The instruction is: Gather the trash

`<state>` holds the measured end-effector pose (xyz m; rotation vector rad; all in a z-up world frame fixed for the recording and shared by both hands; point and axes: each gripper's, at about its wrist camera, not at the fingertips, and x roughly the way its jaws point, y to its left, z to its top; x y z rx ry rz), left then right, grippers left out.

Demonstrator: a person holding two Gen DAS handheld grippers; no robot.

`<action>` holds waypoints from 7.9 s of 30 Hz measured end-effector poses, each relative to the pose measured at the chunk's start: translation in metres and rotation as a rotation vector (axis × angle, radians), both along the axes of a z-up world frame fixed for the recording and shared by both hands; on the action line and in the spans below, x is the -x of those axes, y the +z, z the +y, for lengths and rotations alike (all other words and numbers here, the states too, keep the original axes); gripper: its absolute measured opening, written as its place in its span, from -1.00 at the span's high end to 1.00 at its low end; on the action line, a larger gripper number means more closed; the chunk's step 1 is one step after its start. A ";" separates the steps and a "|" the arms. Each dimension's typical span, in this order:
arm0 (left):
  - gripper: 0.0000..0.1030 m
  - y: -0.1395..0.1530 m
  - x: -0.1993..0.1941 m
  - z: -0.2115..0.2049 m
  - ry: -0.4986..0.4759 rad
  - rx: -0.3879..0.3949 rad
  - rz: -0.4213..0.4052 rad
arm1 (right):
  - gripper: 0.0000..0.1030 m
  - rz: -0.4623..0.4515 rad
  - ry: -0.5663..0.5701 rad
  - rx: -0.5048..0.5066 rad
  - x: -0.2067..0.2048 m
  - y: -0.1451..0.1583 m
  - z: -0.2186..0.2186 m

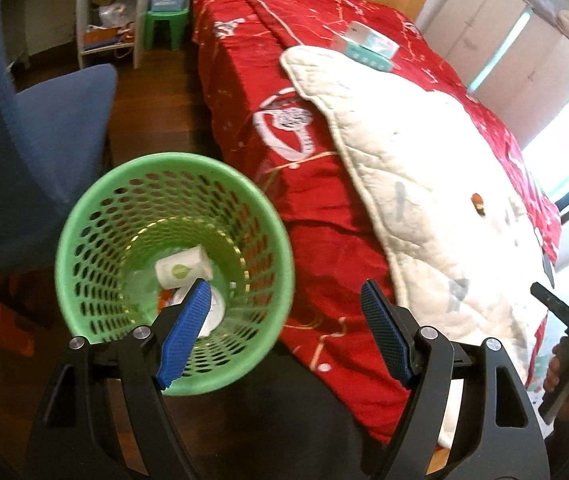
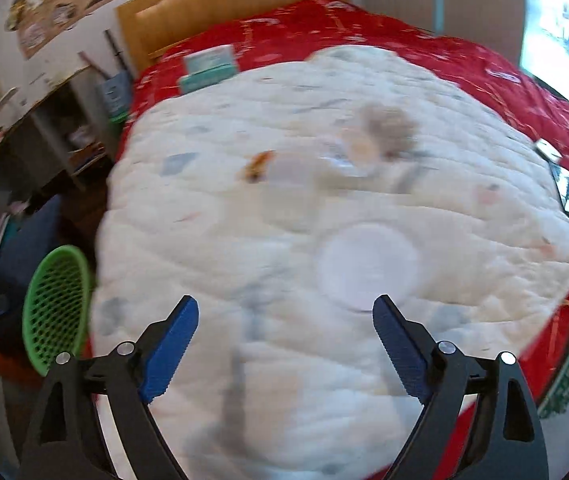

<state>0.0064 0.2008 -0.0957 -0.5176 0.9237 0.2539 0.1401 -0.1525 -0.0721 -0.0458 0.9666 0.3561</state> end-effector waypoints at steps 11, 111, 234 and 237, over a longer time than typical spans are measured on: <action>-0.48 0.009 -0.048 -0.045 -0.097 -0.005 0.000 | -0.77 0.006 -0.036 0.071 -0.034 -0.019 -0.031; 0.09 0.019 -0.021 -0.026 -0.057 -0.063 -0.062 | -0.73 0.007 0.276 -0.083 0.058 0.028 0.089; -0.15 0.001 -0.067 -0.053 -0.104 -0.033 0.061 | -0.61 0.016 -0.003 -0.007 -0.107 -0.001 0.013; -0.15 0.003 -0.081 -0.059 -0.120 -0.036 0.061 | -0.61 0.018 -0.004 0.019 -0.122 -0.007 0.016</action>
